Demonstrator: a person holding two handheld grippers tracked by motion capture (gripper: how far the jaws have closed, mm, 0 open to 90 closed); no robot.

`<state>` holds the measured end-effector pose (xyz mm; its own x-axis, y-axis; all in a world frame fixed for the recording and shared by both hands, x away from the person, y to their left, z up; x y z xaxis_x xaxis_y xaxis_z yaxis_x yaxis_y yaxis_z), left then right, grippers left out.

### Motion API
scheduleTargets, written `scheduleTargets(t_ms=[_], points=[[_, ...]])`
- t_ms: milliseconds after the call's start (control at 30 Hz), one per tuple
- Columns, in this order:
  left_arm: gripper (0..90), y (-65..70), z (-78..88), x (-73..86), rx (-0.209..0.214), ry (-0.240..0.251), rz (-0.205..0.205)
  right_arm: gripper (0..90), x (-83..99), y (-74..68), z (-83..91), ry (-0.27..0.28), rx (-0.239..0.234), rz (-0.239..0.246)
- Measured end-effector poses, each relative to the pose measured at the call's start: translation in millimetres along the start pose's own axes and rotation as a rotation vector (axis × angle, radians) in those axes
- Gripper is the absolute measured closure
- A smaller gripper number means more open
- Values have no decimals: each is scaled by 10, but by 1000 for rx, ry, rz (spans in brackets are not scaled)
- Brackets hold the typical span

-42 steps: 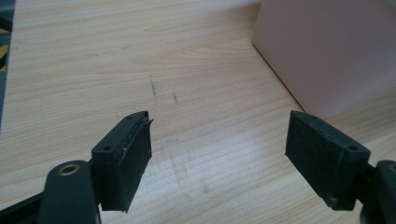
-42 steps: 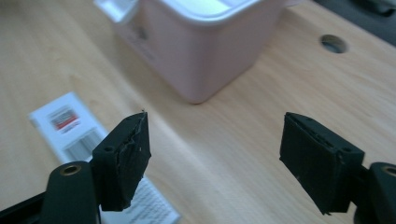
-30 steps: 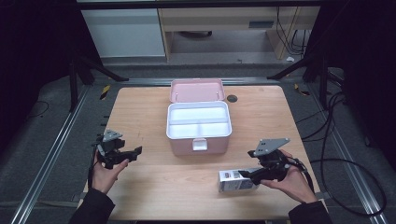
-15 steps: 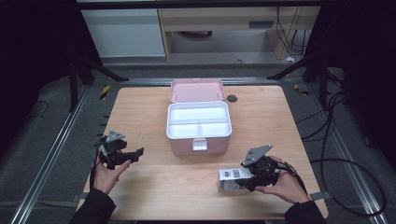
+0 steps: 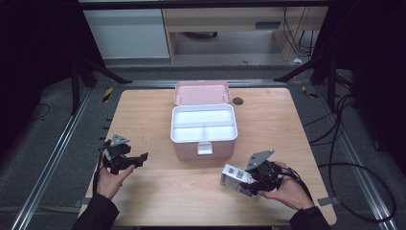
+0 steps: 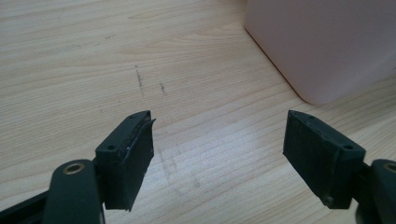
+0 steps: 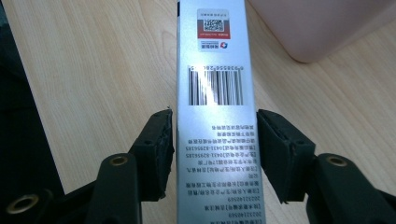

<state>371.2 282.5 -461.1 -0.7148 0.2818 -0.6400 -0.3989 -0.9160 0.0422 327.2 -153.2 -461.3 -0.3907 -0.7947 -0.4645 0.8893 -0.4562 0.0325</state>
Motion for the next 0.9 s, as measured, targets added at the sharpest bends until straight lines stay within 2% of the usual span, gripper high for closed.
scheduleTargets(t_ms=[100, 133, 267, 400, 533, 600, 900], points=[[242, 0, -1, 1, 1, -2, 0, 478, -6, -11, -31, -14, -6, -10], [242, 4, -11, 2, 2, -4, -1, 491, -5, -22, -71, -35, 11, -5], [242, 10, -21, 3, 2, -12, -6, 503, -11, -34, -109, -61, 10, -7], [244, 5, -39, 8, 4, -19, -5, 523, -25, -38, -114, -84, 0, -26], [243, 11, -48, 11, 5, -28, -10, 516, -35, -46, -130, -101, 8, -21], [244, 20, -52, 9, 6, -31, -14, 523, -34, -52, -159, -128, 11, -24], [263, 18, -50, 7, 1, -27, -19, 551, -48, -54, -98, -130, -2, -10]])
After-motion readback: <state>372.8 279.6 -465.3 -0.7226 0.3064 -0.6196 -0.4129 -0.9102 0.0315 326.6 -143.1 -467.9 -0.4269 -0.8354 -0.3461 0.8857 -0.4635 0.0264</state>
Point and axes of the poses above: each handheld gripper's, and its own axes: z roughly backward along the jaws, x roughly out of its underside, y roughly to its right, the point moved 2 cm from there along -z, roughly forward along the jaws, and after that the axes turned 6 degrees about -y, right-handed, at the moved point
